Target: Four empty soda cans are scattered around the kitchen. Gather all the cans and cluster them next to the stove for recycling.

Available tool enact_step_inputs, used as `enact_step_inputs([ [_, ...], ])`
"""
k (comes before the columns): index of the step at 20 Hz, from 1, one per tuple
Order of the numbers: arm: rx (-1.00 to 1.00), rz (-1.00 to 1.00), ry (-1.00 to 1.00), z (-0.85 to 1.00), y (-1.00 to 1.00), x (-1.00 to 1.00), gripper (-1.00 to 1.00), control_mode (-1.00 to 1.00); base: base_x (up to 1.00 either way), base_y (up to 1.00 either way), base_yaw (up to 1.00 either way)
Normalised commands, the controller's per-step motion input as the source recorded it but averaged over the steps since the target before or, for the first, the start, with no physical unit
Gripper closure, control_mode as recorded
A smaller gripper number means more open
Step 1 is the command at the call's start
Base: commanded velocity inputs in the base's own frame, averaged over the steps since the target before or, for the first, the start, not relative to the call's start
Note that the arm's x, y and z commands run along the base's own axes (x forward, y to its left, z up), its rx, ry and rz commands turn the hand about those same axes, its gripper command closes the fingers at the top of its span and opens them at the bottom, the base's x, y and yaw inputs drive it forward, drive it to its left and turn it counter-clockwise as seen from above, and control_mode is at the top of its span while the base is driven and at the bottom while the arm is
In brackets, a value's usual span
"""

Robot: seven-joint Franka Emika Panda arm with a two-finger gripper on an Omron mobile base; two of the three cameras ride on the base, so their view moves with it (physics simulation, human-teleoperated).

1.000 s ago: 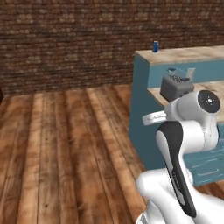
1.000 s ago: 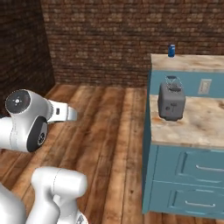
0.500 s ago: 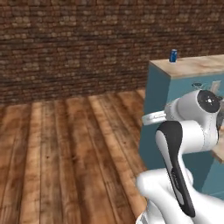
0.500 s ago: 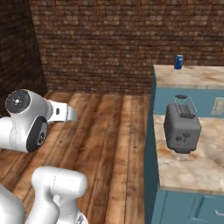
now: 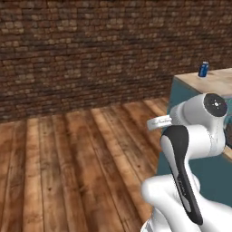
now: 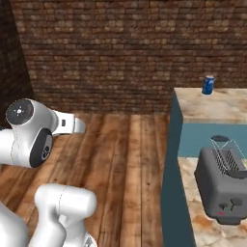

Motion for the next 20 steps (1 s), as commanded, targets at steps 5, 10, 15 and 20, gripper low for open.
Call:
enact_step_inputs([
  [5,0.0,0.0,0.0,0.0,0.0,0.0,-1.0,1.0,0.69,0.68,-0.05],
  [10,0.0,0.0,0.0,0.0,0.0,0.0,-1.0,1.0,0.73,0.62,-0.13],
  [15,0.0,0.0,0.0,0.0,0.0,0.0,-1.0,1.0,0.66,0.45,-0.22],
  [20,0.0,0.0,0.0,0.0,0.0,0.0,-1.0,1.0,0.64,0.47,-0.22],
])
